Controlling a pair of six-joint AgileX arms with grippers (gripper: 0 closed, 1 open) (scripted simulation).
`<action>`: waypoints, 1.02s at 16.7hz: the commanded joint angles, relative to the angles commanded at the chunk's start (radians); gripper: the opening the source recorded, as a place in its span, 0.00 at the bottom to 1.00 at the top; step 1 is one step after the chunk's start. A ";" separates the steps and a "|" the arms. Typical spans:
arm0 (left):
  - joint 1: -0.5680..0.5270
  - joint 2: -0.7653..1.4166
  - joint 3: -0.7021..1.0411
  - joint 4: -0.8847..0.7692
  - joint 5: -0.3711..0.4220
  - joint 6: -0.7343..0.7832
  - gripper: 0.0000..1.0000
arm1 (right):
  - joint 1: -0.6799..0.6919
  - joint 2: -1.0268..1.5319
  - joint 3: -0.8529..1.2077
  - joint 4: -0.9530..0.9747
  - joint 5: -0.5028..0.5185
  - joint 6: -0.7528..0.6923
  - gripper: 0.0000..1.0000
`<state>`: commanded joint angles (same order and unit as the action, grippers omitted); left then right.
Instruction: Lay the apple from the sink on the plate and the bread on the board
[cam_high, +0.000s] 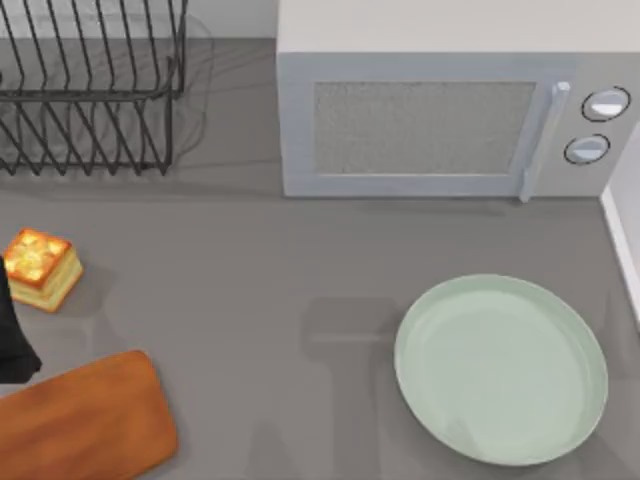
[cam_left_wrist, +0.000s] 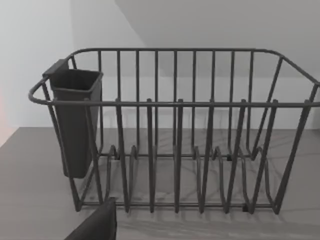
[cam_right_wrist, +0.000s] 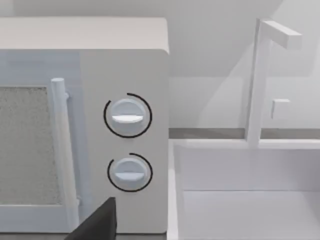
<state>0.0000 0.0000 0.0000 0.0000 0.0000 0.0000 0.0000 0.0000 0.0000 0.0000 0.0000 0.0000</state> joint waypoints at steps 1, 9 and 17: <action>0.000 0.000 0.000 0.000 0.000 0.000 1.00 | 0.000 0.000 0.000 0.000 0.000 0.000 1.00; 0.000 0.000 0.000 0.000 0.000 0.000 1.00 | -0.049 0.294 0.236 -0.174 0.000 -0.046 1.00; 0.000 0.000 0.000 0.000 0.000 0.000 1.00 | -0.159 1.083 0.767 -0.563 0.001 -0.150 1.00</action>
<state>0.0000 0.0000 0.0000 0.0000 0.0000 0.0000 -0.1588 1.0828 0.7671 -0.5631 0.0006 -0.1498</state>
